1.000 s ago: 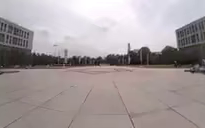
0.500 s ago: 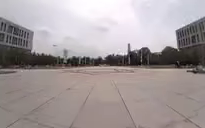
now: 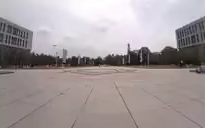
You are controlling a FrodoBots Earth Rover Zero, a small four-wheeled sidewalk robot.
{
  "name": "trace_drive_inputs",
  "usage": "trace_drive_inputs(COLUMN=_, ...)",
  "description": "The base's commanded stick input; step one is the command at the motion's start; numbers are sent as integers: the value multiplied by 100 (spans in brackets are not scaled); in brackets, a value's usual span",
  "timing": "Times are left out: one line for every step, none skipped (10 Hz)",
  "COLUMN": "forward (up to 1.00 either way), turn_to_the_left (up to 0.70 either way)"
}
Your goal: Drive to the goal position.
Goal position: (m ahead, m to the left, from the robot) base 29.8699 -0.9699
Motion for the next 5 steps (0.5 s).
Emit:
trace_drive_inputs(forward=70, turn_to_the_left=1)
trace_drive_inputs(forward=70, turn_to_the_left=1)
trace_drive_inputs(forward=70, turn_to_the_left=1)
trace_drive_inputs(forward=70, turn_to_the_left=1)
trace_drive_inputs(forward=70, turn_to_the_left=1)
